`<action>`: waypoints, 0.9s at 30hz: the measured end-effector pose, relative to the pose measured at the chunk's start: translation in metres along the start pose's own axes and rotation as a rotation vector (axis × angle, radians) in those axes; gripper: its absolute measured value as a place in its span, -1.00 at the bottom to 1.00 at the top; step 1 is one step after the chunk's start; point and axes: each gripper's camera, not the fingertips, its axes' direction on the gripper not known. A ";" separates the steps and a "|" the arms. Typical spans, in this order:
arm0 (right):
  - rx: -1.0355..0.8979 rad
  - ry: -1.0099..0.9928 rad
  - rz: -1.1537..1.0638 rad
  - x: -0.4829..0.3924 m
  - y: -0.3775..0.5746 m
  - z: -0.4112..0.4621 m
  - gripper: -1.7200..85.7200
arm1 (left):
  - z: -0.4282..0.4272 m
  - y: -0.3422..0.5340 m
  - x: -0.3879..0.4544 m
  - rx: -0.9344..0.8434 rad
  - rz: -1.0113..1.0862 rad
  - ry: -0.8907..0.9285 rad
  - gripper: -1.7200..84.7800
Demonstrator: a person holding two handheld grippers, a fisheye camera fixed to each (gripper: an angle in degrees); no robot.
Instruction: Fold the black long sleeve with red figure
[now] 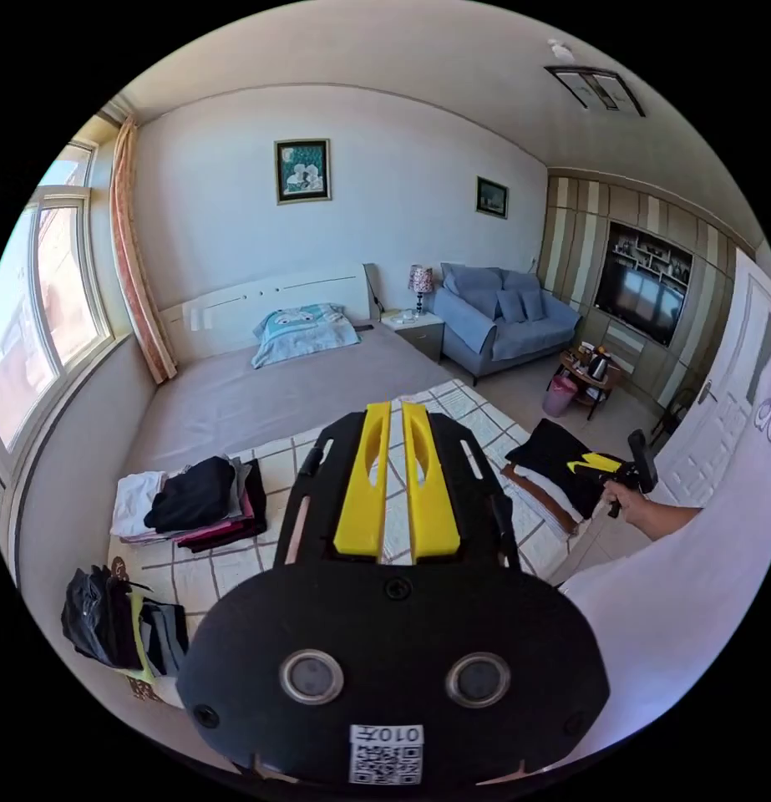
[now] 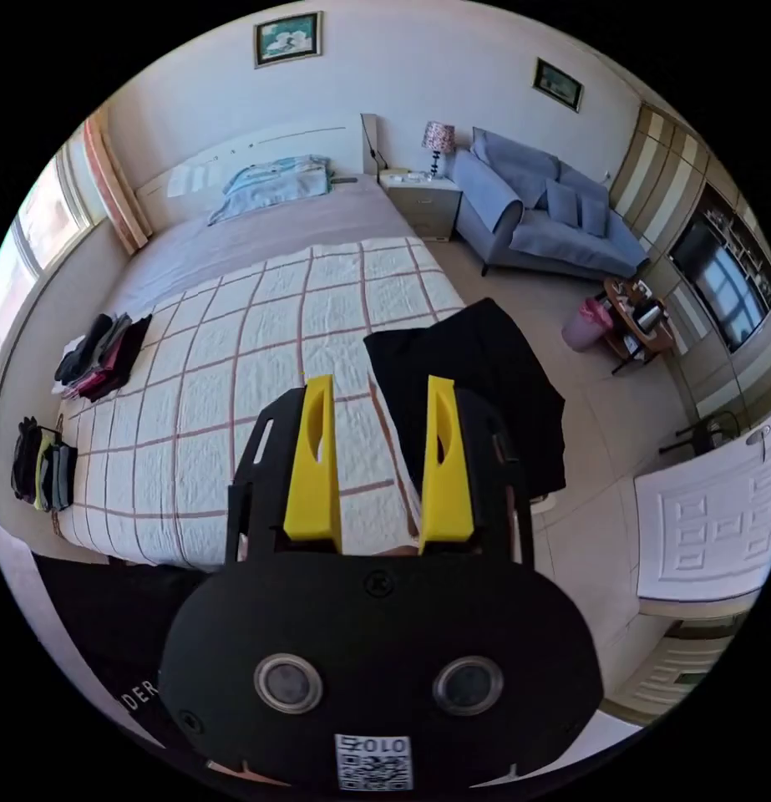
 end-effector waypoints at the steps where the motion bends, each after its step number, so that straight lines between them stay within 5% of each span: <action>1: -0.034 0.010 -0.013 0.005 -0.003 0.005 -0.64 | 0.003 -0.002 0.004 -0.012 -0.002 -0.001 -0.96; 11: -0.216 0.180 -0.203 0.004 -0.045 0.011 -0.71 | 0.030 -0.013 0.050 -0.173 -0.014 -0.219 -0.96; 19: -0.236 -0.262 0.020 0.085 -0.046 -0.076 -0.86 | 0.048 -0.025 0.046 -0.179 -0.006 -0.176 -0.96; 27: -0.115 -0.291 0.145 0.102 -0.069 -0.192 -0.88 | 0.079 -0.038 0.013 -0.187 -0.036 -0.002 -0.96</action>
